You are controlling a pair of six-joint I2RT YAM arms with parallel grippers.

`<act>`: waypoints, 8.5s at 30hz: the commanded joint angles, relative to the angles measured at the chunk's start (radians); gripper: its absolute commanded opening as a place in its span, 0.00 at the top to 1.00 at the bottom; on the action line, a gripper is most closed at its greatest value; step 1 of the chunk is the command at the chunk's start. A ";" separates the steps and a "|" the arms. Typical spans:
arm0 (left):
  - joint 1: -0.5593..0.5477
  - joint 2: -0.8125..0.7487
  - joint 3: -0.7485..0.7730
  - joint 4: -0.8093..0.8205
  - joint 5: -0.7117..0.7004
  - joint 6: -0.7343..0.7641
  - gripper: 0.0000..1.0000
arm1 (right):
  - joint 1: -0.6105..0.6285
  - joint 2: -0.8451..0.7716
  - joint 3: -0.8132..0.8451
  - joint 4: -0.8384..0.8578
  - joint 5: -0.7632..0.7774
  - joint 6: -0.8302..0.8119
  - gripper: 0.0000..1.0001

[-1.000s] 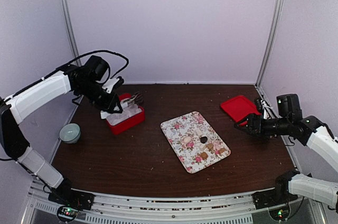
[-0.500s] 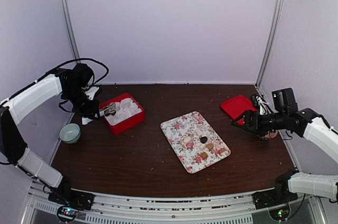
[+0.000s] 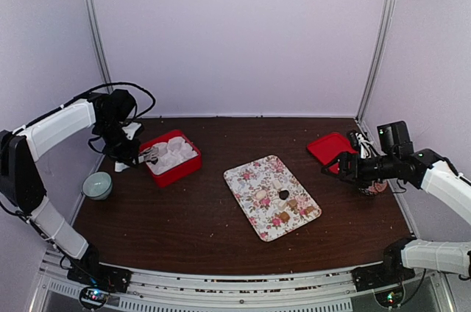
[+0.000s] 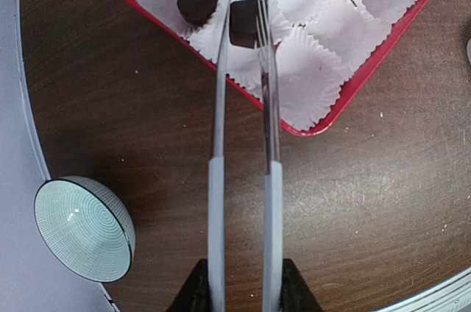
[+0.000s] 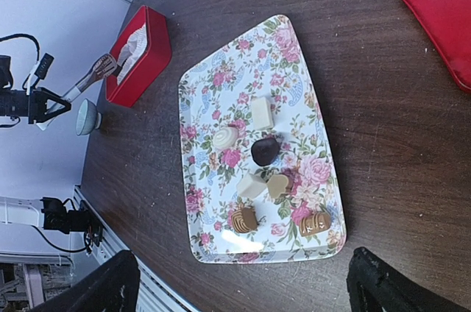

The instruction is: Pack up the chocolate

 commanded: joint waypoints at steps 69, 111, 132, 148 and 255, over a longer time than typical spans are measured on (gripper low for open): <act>-0.685 0.363 0.295 0.271 0.223 0.279 0.67 | -0.102 -0.319 -0.041 -0.126 0.008 0.099 0.00; -0.716 0.655 0.592 0.240 0.218 0.279 0.63 | -0.108 -0.313 -0.030 -0.144 -0.011 0.082 0.00; -0.581 0.244 0.313 0.221 0.289 0.175 0.75 | -0.110 -0.266 -0.049 -0.064 -0.049 0.067 0.00; -0.207 -0.157 -0.033 0.081 0.289 -0.051 0.75 | -0.110 -0.163 -0.030 -0.007 -0.099 0.006 0.00; -0.855 0.351 0.144 0.414 0.152 0.169 0.59 | -0.110 -0.362 -0.096 -0.100 -0.077 0.094 0.00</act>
